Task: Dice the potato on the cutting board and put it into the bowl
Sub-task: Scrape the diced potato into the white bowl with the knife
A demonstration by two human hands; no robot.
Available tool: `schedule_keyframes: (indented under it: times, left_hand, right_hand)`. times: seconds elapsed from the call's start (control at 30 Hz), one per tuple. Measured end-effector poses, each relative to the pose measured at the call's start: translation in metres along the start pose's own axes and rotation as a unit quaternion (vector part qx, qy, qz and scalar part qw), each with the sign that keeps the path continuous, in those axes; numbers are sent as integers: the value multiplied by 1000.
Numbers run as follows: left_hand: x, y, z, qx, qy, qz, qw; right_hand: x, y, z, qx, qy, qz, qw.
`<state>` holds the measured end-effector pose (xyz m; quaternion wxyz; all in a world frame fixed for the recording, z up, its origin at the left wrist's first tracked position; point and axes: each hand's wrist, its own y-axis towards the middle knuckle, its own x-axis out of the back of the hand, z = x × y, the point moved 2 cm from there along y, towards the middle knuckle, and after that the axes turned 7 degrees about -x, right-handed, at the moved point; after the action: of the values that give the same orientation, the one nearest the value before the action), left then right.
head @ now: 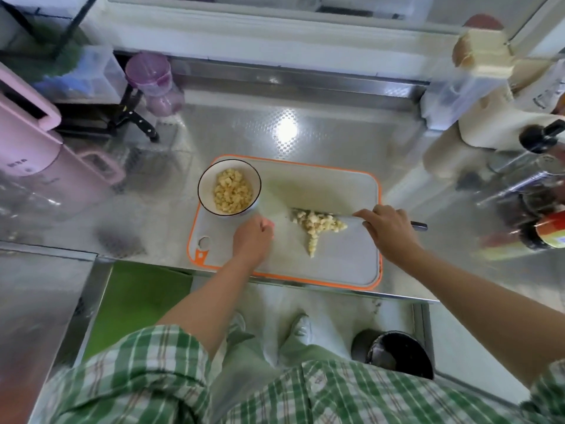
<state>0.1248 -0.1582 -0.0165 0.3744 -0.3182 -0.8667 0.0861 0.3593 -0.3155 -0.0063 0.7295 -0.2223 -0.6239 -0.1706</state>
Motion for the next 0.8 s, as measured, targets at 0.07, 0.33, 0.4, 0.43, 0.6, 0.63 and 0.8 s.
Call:
schedule_keyframes:
  times: [0.07, 0.33, 0.4, 0.43, 0.6, 0.63, 0.8]
  left_hand:
    - [-2, 0, -5, -16, 34, 0, 999]
    - [-7, 7, -17, -78, 75, -6, 994]
    - [-7, 10, -17, -99, 86, 7, 991]
    - [-8, 11, -18, -108, 96, 15, 989]
    - [-6, 13, -17, -140, 132, 81, 978]
    - [-5, 13, -16, -147, 132, 91, 976]
    - [2, 11, -10, -168, 135, 125, 968]
  right_hand:
    - [0, -8, -1, -9, 3, -10, 1000]
    - [7, -37, 15, -167, 201, -28, 965]
    - [3, -54, 20, -220, 233, -9, 947]
    - [0, -61, 24, -243, 239, 1, 940]
    - [-15, -76, 76, -269, 267, 12, 925]
    - [-17, -76, 88, -269, 266, 10, 926]
    - [-14, -76, 95, -328, 282, -56, 900]
